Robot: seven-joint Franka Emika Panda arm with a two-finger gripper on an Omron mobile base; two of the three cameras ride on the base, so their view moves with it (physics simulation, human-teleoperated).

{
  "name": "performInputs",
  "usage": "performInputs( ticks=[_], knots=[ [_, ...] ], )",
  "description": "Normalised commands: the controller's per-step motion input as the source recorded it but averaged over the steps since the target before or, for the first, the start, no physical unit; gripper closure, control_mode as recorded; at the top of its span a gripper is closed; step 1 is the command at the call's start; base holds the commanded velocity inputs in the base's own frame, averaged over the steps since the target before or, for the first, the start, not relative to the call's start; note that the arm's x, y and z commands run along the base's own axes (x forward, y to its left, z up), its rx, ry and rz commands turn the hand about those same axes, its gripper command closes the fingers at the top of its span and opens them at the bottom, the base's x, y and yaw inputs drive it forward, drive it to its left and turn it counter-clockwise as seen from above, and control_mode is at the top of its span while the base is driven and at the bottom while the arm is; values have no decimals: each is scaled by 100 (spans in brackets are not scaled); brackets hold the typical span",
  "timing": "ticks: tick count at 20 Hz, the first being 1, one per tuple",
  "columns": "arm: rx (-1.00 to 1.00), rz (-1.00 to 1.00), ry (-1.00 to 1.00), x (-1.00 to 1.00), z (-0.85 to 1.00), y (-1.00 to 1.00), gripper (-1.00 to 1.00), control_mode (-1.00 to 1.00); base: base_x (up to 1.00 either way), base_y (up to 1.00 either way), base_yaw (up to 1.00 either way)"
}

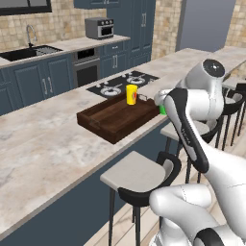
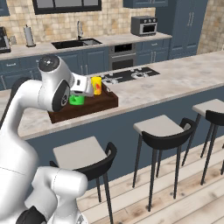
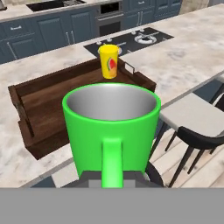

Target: There is a tray on the dining counter. Grab the cup, mug, and pitcher and place them on the tray. The pitcher may be placed next to the tray if it cannot fit the tray.

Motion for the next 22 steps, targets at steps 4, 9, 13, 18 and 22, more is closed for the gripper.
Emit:
performInputs(
  ticks=[4, 9, 13, 18, 22],
  knots=[
    [0, 0, -3, 39, -31, 0, 100, -100, 0, 0, 0],
    [0, 0, -6, 41, -40, 0, 100, -100, 0, 0, 0],
    [0, 0, -9, 42, -30, 0, 100, -100, 0, 0, 0],
    [0, 0, -6, 49, -19, -8, 100, -100, 0, 0, 0],
    [3, 0, -1, 52, -2, -11, 100, -100, 0, 0, 0]
  ],
)
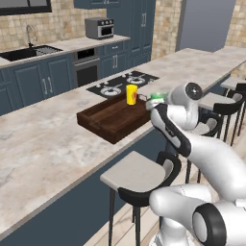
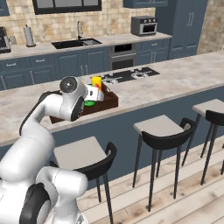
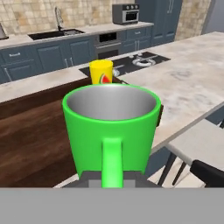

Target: There is a tray on the dining counter. Grab the cup, mug, and pitcher and place them on the tray. The pitcher may be placed next to the tray if it cannot fit the tray.

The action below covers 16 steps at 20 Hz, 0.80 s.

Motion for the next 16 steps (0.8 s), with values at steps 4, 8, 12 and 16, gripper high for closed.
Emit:
performInputs(
  ticks=[4, 8, 12, 16],
  knots=[
    [4, 0, 0, 53, 0, -6, 100, -100, 0, 0, 0],
    [1, 0, 1, 49, 0, 0, 100, -100, 0, 0, 0],
    [0, 0, 1, 38, -4, 0, 100, -100, 0, 0, 0],
    [0, 0, 0, 31, -18, 0, 100, -100, 0, 0, 0]
  ],
)
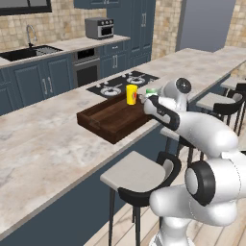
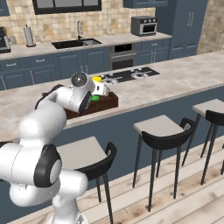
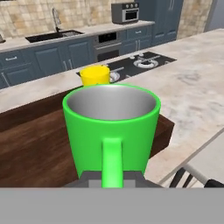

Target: There is a tray on the dining counter. Grab the cup, mug, and pitcher and place them on the tray. The pitcher may be placed next to the tray if it cannot fit the tray.

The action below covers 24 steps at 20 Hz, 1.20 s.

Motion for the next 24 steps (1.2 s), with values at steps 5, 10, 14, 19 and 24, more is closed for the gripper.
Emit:
performInputs(
  ticks=[5, 10, 14, 19, 24],
  knots=[
    [0, 0, 0, 21, -30, 0, 100, -100, 0, 0, 0],
    [0, 0, 0, 19, -24, 0, 100, -100, 0, 0, 0],
    [0, 0, 0, 24, -14, 0, 100, -100, 0, 0, 0],
    [0, 0, 0, 29, -13, 0, 100, -100, 0, 0, 0],
    [0, 0, 0, 30, -11, 0, 100, -100, 0, 0, 0]
  ],
)
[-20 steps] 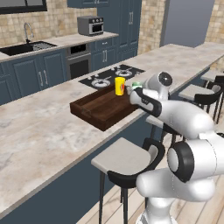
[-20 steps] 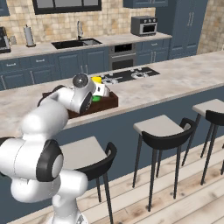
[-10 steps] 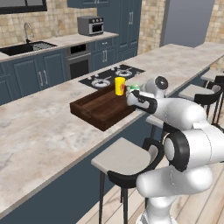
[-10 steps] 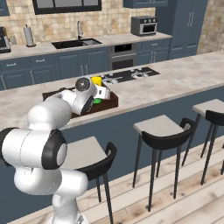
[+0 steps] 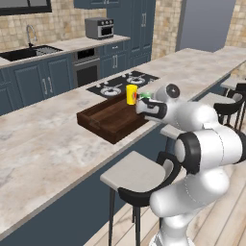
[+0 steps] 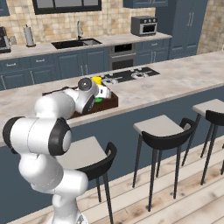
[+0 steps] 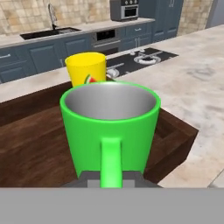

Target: There is a tray on the dining counter. Grab the cup, mug, and pitcher and place them on the tray. The pitcher may be placed next to the tray if it cannot fit the tray.

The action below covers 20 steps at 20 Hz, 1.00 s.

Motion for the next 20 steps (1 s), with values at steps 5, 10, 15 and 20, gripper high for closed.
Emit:
performInputs(
  ticks=[5, 10, 15, 20],
  knots=[
    [0, 0, 0, 31, -12, 0, 100, -100, 0, 0, 0],
    [0, 0, 0, 19, -29, 0, 100, -100, 0, 0, 0],
    [0, 0, 0, 12, -31, 0, 100, -100, 0, 0, 0],
    [0, 0, 0, 4, -28, 0, 100, -100, 0, 0, 0]
  ],
)
